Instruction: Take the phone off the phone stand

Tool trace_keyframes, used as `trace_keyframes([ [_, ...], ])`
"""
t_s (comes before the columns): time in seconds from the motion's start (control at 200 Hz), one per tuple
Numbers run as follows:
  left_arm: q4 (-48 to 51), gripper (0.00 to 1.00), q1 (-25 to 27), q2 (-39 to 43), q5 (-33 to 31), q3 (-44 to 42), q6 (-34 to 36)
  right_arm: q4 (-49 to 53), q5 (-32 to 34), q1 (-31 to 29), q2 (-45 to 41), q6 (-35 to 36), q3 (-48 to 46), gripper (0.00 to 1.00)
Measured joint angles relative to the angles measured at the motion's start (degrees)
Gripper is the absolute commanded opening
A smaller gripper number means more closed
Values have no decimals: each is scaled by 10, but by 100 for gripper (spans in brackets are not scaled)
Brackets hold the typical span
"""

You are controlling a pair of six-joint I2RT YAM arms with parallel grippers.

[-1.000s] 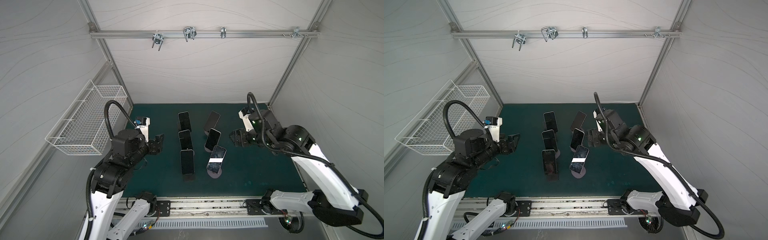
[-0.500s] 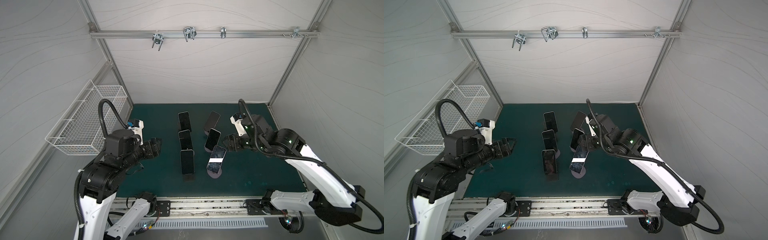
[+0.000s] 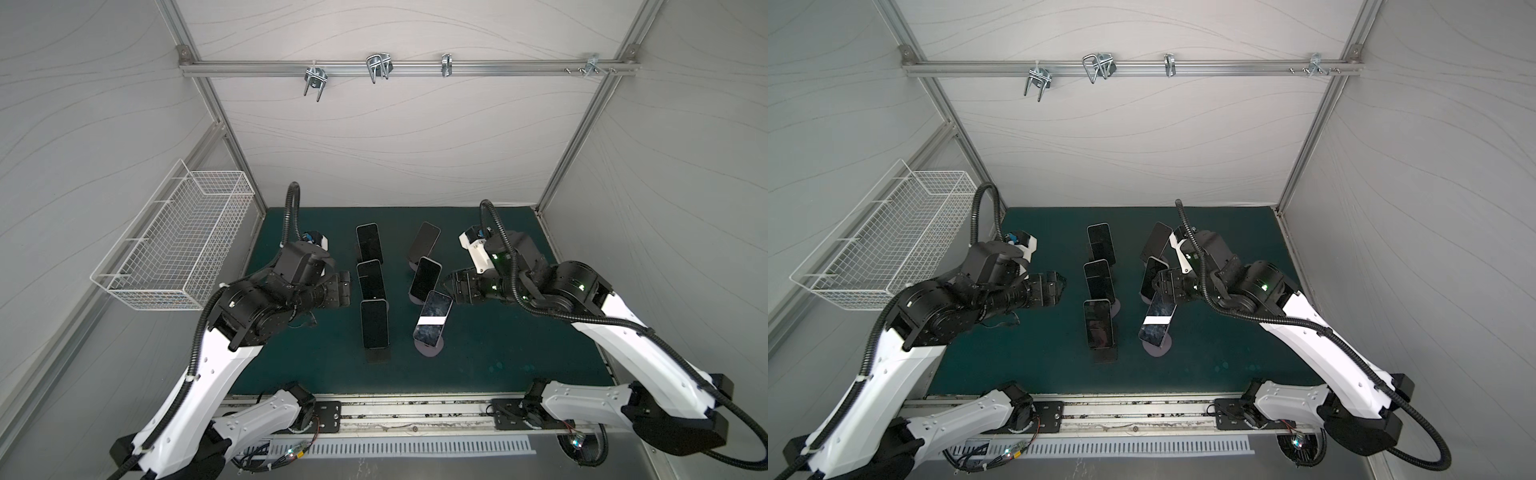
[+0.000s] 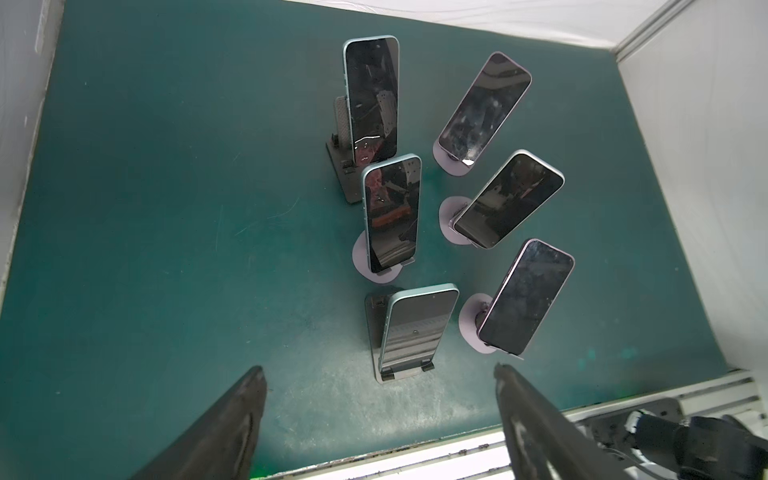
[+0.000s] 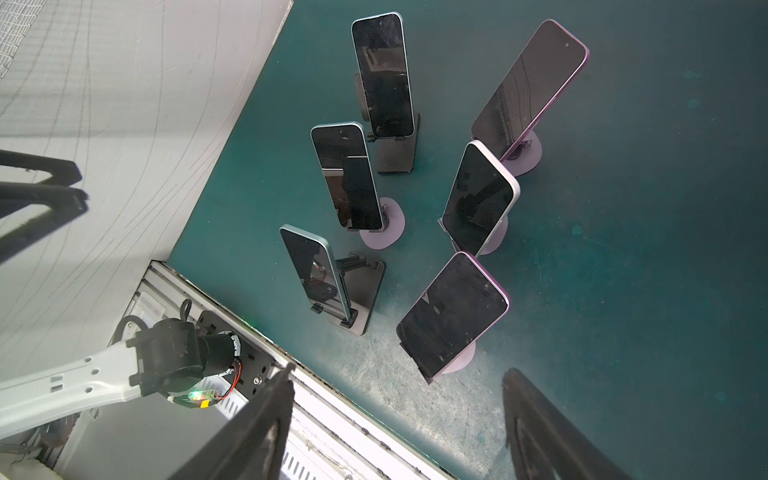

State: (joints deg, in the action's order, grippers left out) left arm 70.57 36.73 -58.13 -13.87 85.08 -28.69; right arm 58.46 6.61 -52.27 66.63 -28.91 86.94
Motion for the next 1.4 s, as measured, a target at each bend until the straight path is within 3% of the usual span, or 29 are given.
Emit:
trace_keyframes([
  [0.175, -2, 88, 45, 2, -50, -5, -43, -1, 0, 0, -1, 0, 0, 80],
  [0.39, 1, 86, 123, 37, -101, -78, -123, -2, 9, 0, -18, 0, -11, 80],
  [0.59, 0, 88, 189, 16, -125, -119, -177, -14, 15, 0, -36, -1, -55, 81],
  [0.945, -49, 87, 213, 5, -125, -206, -200, -32, 16, 0, -54, -3, -121, 77],
  [1.215, -91, 88, 260, 6, -158, -269, -224, -50, 22, -1, -83, 18, -179, 77],
  [1.4, -128, 92, 295, -36, -187, -284, -229, -67, 29, -2, -110, 30, -220, 77],
])
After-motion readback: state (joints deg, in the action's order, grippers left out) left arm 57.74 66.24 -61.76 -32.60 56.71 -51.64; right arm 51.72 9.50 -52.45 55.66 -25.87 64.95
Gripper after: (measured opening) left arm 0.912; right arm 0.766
